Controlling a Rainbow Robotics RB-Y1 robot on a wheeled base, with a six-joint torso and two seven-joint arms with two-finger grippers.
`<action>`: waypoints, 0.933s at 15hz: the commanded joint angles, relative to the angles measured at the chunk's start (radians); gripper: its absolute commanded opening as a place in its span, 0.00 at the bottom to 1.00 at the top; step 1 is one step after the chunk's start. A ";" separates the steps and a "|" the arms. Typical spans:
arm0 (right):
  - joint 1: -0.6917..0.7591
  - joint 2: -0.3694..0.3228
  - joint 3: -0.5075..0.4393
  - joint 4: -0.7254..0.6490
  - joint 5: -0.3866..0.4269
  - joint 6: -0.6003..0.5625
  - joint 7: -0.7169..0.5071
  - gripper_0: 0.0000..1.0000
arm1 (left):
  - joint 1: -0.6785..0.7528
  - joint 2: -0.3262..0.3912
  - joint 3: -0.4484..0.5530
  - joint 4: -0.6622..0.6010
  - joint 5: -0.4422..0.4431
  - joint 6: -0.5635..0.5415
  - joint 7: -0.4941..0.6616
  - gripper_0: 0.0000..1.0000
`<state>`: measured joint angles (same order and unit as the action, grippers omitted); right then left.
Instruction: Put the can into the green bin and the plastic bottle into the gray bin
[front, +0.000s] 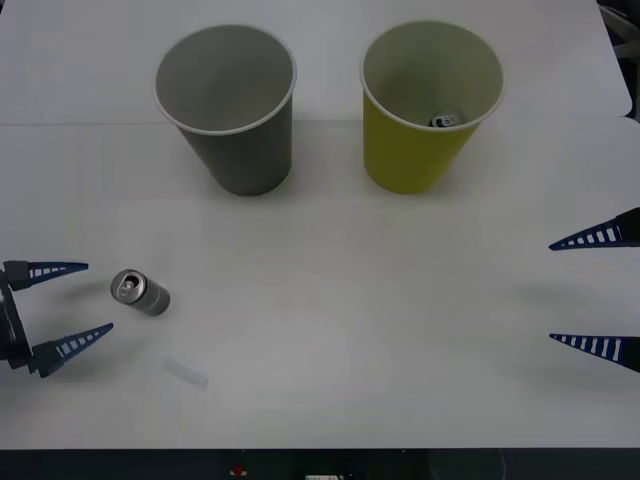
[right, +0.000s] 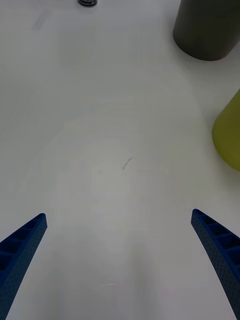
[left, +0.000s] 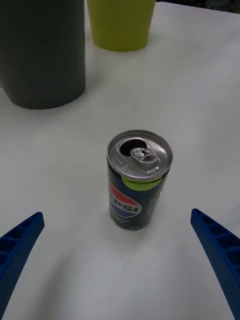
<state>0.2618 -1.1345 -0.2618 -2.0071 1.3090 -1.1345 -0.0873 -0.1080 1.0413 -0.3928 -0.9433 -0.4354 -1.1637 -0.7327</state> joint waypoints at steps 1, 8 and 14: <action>0.000 0.000 0.000 0.000 0.000 0.000 0.000 1.00 | -0.004 -0.003 -0.061 0.000 0.090 0.039 -0.097 1.00; 0.000 0.000 0.000 0.000 0.000 0.000 0.000 1.00 | -0.064 -0.103 -0.136 0.123 0.193 0.036 -0.226 1.00; 0.000 0.000 0.000 0.000 0.000 0.000 0.000 1.00 | -0.090 -0.182 -0.136 0.185 0.188 0.021 -0.234 1.00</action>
<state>0.2618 -1.1345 -0.2618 -2.0071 1.3090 -1.1345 -0.0873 -0.1978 0.8657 -0.5293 -0.7577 -0.2462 -1.1424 -0.9664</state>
